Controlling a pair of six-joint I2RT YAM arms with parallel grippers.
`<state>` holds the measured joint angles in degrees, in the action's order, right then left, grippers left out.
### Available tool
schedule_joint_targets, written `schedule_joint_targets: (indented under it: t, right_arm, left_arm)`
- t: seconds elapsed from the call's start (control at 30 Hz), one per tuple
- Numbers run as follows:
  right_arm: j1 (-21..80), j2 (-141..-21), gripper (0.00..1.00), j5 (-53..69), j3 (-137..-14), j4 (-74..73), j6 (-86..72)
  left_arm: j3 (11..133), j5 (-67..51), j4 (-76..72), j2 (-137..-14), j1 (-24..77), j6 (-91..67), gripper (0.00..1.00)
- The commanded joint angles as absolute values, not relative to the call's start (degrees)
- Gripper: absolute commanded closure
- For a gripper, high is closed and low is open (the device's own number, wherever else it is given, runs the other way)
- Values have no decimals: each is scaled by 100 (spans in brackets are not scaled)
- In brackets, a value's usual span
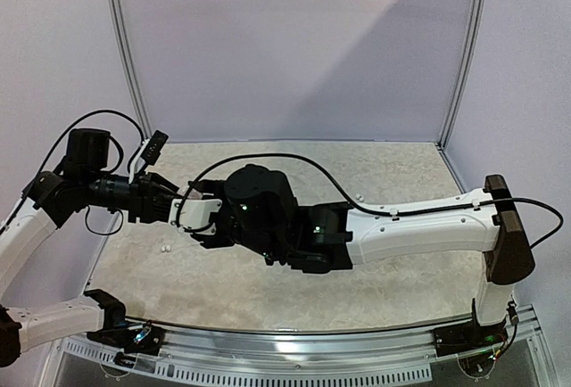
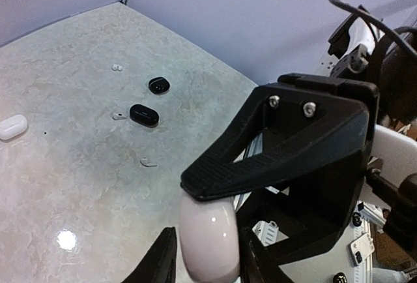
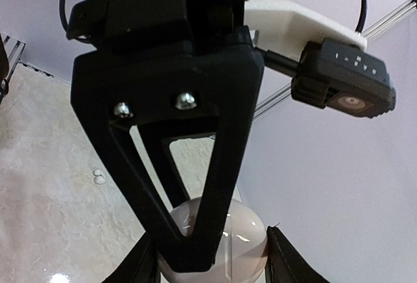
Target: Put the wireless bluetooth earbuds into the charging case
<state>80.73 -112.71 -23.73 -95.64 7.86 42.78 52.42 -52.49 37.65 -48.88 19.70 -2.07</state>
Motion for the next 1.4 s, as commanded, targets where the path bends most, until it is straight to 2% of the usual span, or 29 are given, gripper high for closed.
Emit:
schedule_joint_targets:
  t: [0.0, 0.07, 0.13, 0.17, 0.23, 0.27, 0.33, 0.37, 0.47, 0.6, 0.73, 0.87, 1.03, 1.3, 1.37]
  right_arm:
    - [8128, -11145, 70, -2422, -9791, 992, 4306]
    - [8125, -11152, 70, -2457, -9791, 981, 4301]
    - [8123, -11153, 67, -2512, -9791, 960, 4281]
    - [8126, -11146, 62, -2593, -9791, 965, 4261]
    - [8123, -11138, 47, -2814, -9778, 969, 4175]
    - [8125, -11117, 30, -2897, -9774, 922, 4062]
    - [8108, -11007, 6, -2818, -9800, 551, 3835]
    - [8073, -10921, 2, -2565, -9833, 191, 3567]
    - [7814, -10508, 1, -1022, -9911, -1061, 2751]
    - [7400, -10095, 1, 1109, -9771, -1758, 1533]
    - [7287, -10104, 6, 1894, -9726, -1739, 920]
    - [7194, -10329, 16, 1973, -9789, -1515, 402]
    - [7103, -10578, 40, 2432, -10099, -1494, 28]
    - [7105, -10778, 63, 2646, -10274, -1625, 26]
    - [7102, -10821, 72, 2708, -10311, -1637, 26]
  left_arm:
    - [5137, -5358, 3700, -4956, 2199, -332, 81]
    - [5170, -5311, 3647, -4928, 2206, -371, 98]
    - [5214, -5249, 3630, -4891, 2212, -350, 100]
    - [5232, -5223, 3630, -4866, 2210, -315, 100]
    - [5247, -5189, 3630, -4802, 2213, -198, 100]
    - [5247, -5165, 3618, -4762, 2217, -103, 100]
    - [5239, -5124, 3592, -4665, 2210, 250, 100]
    - [5238, -5109, 3592, -4611, 2216, 482, 100]
    - [5255, -5176, 3735, -4504, 2215, 1369, 100]
    - [5175, -5398, 3761, -4361, 2252, 1898, 100]
    - [5087, -5452, 3785, -4256, 2409, 2106, 100]
    - [5063, -5388, 3824, -4179, 2660, 2263, 100]
    - [5046, -5286, 3881, -4132, 2905, 2295, 100]
    - [5010, -5111, 3820, -4129, 3191, 2102, 100]
    - [5018, -5076, 3791, -4131, 3260, 2058, 100]
